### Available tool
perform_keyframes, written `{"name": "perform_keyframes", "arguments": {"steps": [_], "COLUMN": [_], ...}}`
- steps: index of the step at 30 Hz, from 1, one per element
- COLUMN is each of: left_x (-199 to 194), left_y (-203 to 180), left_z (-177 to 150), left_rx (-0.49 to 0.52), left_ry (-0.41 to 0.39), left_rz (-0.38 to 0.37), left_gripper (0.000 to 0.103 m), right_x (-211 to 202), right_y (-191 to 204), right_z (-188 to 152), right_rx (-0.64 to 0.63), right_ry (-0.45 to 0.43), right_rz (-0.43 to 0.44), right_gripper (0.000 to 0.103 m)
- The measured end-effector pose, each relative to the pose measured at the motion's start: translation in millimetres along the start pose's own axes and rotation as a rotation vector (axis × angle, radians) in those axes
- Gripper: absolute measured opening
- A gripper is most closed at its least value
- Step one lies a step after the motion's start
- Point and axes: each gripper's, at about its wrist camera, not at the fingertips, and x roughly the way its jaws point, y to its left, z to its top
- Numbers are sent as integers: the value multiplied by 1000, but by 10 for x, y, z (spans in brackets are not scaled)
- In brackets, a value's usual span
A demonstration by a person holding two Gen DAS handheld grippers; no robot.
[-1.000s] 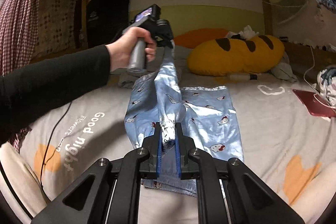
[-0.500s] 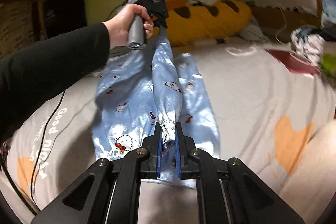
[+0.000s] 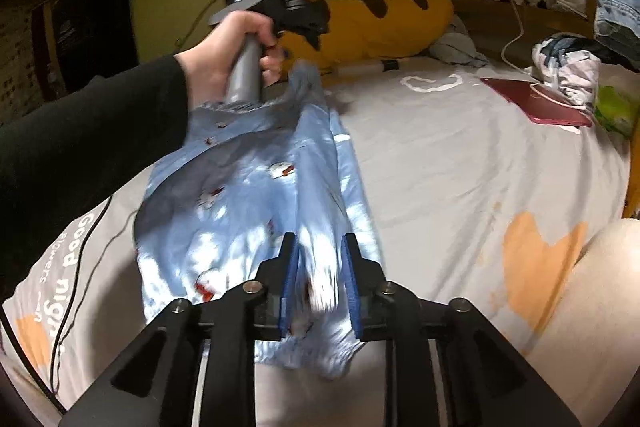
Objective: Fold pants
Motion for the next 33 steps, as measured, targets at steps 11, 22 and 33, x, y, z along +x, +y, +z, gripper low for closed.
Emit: {"name": "perform_keyframes", "arguments": {"steps": [11,22,33], "left_x": [-1140,-2423,-2603], "left_y": [363,661,821], "left_z": [-381,-1399,-2371], "left_rx": [87,-43,-348], "left_ry": [-209,-422,-264], "left_rz": [177,384,305], "left_gripper": [58,62,59], "right_x": [-312,-363,-299], "right_y": [19,69,-127], "right_z": [72,416,737], "right_rx": [-23,-138,-131], "right_ry": [-169,-266,-238], "right_rz": [-46,-8,26], "right_gripper": [57,59,63]}}
